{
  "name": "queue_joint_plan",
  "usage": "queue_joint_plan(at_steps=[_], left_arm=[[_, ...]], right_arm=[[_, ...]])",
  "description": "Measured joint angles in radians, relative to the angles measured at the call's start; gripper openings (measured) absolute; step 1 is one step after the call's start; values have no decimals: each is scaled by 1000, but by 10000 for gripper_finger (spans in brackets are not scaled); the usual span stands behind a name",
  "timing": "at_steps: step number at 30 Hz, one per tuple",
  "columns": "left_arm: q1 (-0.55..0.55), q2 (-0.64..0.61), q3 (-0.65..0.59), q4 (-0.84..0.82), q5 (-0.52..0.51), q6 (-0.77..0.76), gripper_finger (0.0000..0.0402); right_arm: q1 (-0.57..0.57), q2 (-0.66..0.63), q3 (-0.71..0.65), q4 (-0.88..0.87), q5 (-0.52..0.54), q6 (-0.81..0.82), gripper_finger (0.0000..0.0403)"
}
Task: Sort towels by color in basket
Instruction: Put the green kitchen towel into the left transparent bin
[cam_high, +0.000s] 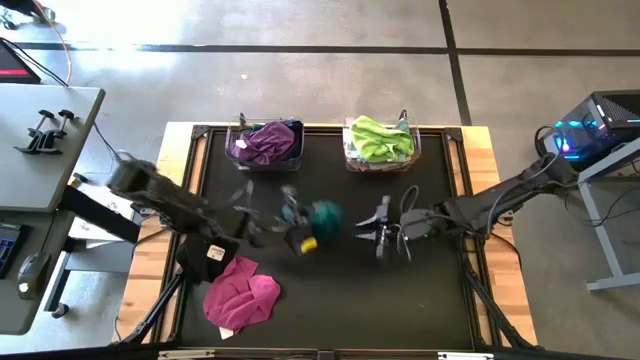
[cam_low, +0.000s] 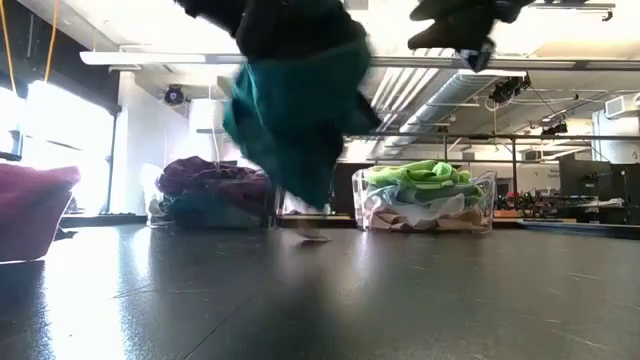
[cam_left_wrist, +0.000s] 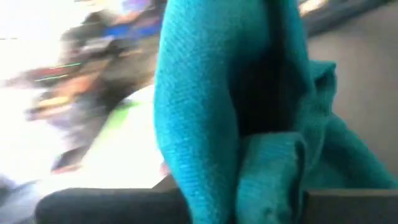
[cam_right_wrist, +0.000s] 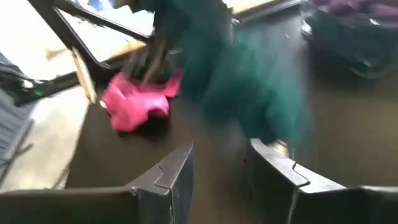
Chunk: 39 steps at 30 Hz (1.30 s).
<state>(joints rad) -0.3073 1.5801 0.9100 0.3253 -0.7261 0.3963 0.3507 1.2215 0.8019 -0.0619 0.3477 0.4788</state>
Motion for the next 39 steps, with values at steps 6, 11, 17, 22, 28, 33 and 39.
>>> queue_joint_plan(at_steps=[6,11,17,22,28,33,39], left_arm=[[192,-224,6,-127,-253,181,15],[492,-318,6,-263,-122,135,9],[802,-288,5,-430,161,-34,15],[937,-201,4,-473,279,-107,17],[1001,-107,4,-471,434,-168,70],[1022,-104,7,-490,465,-289,151],[1024,-195,107,-681,529,-362,216]], right_arm=[[132,2,0,-104,112,111,137],[223,22,0,-122,204,134,138],[271,27,0,-132,299,124,138],[279,28,0,-138,335,124,138],[276,30,0,-139,382,125,138],[263,56,0,-137,400,174,138],[199,133,-1,-115,395,177,138]])
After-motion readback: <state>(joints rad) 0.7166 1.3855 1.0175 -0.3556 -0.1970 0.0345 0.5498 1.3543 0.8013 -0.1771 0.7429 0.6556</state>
